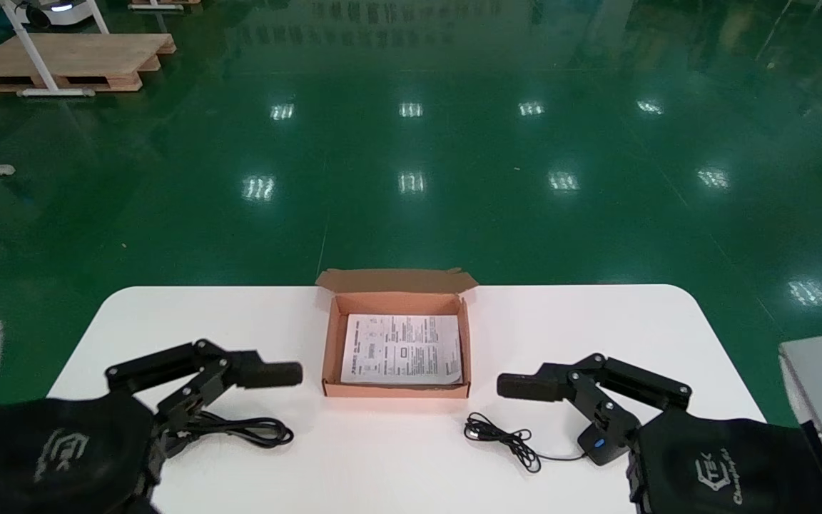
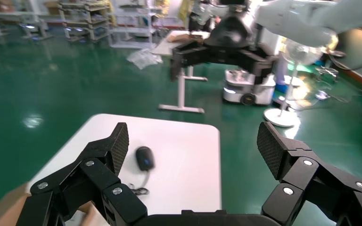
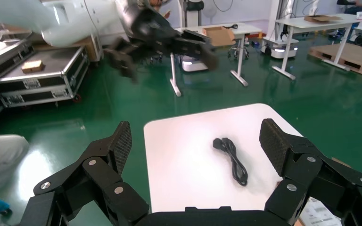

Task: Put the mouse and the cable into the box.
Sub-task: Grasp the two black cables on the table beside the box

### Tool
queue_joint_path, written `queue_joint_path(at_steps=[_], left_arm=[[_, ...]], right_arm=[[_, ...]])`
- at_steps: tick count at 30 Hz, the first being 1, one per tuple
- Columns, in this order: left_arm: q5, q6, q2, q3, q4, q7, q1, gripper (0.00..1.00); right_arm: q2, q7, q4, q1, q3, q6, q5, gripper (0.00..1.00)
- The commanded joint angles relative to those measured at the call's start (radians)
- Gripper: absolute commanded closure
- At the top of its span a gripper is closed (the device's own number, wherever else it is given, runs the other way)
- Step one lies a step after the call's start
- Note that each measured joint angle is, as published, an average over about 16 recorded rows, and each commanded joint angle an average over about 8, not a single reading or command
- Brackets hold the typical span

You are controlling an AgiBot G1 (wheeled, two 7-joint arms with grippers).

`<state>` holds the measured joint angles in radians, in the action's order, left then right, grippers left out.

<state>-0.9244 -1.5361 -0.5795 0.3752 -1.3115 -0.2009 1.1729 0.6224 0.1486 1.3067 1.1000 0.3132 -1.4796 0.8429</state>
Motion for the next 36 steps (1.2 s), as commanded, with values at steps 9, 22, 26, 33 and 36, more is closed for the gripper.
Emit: queue_joint_path(at_steps=[9,22,26,33,36], left_arm=[[-0.522,-0.044,-0.04,0.305,0.007,0.055,0.314,0.0],[-0.71,-0.028,-0.145,0.424,0.104,0.084,0.425,0.0],[-0.701,-0.021,-0.137,0.418,0.091,0.09,0.418,0.0],[-0.792,0.137,-0.167,0.426,0.11,0.157,0.373,0.0],[-0.855,0.244,-0.206,0.439,0.167,0.212,0.337,0.0]], right_arm=[[0.099,-0.039,0.017,0.162,0.152,0.039,0.413,0.0],[0.178,-0.022,-0.003,0.258,0.244,0.07,0.632,0.0],[0.173,-0.02,-0.004,0.25,0.238,0.07,0.618,0.0],[0.207,0.007,0.005,0.266,0.264,0.106,0.699,0.0],[0.226,0.023,0.015,0.282,0.273,0.117,0.728,0.0]])
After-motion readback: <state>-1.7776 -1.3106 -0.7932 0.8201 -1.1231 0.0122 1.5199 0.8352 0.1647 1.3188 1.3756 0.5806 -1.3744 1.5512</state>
